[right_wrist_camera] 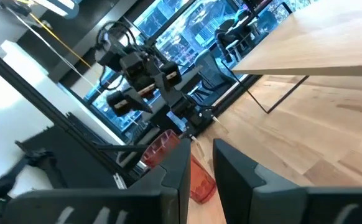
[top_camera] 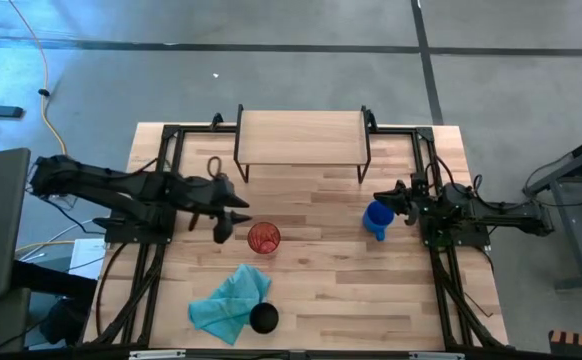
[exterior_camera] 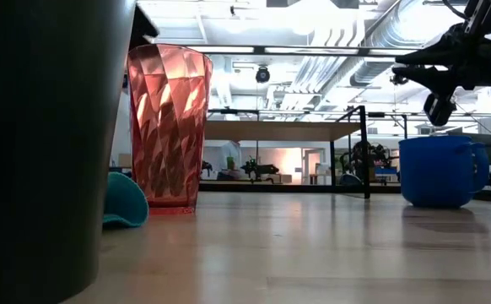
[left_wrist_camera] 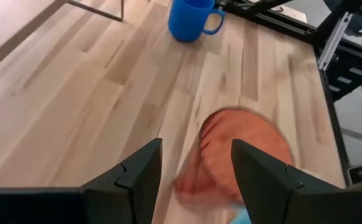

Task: Stack small to large cups/mugs on shelf
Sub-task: Put the red cup on the shelf

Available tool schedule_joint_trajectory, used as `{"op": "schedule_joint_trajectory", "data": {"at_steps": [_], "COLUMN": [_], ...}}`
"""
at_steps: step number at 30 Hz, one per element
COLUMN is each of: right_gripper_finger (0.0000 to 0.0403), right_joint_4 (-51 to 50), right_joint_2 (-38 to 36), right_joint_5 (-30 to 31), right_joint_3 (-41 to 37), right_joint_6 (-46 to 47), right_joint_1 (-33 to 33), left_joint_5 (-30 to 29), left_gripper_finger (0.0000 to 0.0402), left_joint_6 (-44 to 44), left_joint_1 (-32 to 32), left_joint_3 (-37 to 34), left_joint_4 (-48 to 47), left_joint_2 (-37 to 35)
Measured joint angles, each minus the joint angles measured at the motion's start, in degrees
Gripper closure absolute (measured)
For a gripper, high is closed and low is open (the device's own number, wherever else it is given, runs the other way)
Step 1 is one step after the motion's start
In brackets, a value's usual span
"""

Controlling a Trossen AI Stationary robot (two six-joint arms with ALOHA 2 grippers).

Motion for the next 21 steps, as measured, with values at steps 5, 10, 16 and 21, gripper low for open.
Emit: {"op": "schedule_joint_trajectory", "data": {"at_steps": [5, 10, 16, 21], "right_gripper_finger": [0.0346, 0.0346, 0.0346, 0.0346], "right_joint_4": [-0.1, -0.3, -0.5, -0.8], "right_joint_2": [0.0, 0.0, 0.0, 0.0], "right_joint_5": [1.2, 1.2, 1.2, 1.2], "right_joint_3": [0.0, 0.0, 0.0, 0.0], "right_joint_6": [-1.3, -1.7, -1.7, -1.7], "right_joint_1": [0.0, 0.0, 0.0, 0.0], "left_joint_5": [2.3, 3.7, 2.8, 2.2], "left_gripper_finger": [0.0220, 0.0220, 0.0220, 0.0220], "left_joint_6": [0.2, 2.1, 4.7, 4.8], "left_joint_1": [0.0, -0.1, 0.0, 0.0], "left_joint_3": [6.5, 13.7, 18.4, 18.7], "left_joint_4": [-2.2, -12.2, -16.1, -16.2], "left_joint_2": [9.2, 17.6, 21.7, 21.7]}}
